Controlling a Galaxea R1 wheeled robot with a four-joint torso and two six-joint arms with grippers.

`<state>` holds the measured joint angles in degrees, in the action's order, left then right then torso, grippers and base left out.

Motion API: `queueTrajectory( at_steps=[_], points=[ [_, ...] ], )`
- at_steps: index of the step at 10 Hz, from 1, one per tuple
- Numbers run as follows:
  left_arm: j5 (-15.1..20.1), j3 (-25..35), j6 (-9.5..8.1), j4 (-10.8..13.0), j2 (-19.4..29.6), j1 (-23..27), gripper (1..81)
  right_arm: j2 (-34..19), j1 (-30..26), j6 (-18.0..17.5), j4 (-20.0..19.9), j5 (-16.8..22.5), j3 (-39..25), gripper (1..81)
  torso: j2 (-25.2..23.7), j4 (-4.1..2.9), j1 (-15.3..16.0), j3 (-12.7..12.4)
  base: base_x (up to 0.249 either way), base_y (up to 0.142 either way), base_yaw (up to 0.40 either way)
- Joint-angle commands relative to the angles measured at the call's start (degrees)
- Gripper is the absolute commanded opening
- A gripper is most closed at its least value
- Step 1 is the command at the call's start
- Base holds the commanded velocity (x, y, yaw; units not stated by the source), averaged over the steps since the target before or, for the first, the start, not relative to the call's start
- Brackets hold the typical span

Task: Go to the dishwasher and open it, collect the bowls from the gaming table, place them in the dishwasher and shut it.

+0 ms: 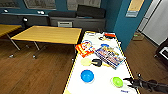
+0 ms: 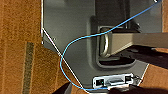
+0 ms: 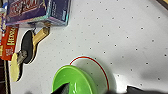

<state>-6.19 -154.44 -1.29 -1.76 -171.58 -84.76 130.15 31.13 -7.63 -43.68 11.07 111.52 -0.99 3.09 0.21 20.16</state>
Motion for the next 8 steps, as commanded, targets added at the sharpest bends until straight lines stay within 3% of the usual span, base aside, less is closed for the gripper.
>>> queueTrajectory(
  at_steps=[1, 8],
  points=[
    [4.08, 0.10, 0.15, -0.62, 0.27, 0.07, 81.1, 1.28, -6.82, -1.07, -1.50, 2.91, 3.61, 81.1, 0.00, 0.00, 0.00, 0.00, 0.000, 0.000, 0.000],
    [4.44, 0.10, 0.15, -1.76, 0.54, -0.28, 81.1, 8.58, -6.12, -1.51, -1.67, 2.82, 11.52, 81.1, 0.00, 0.00, 0.00, 0.00, 0.000, 0.000, 0.000]
  ],
)
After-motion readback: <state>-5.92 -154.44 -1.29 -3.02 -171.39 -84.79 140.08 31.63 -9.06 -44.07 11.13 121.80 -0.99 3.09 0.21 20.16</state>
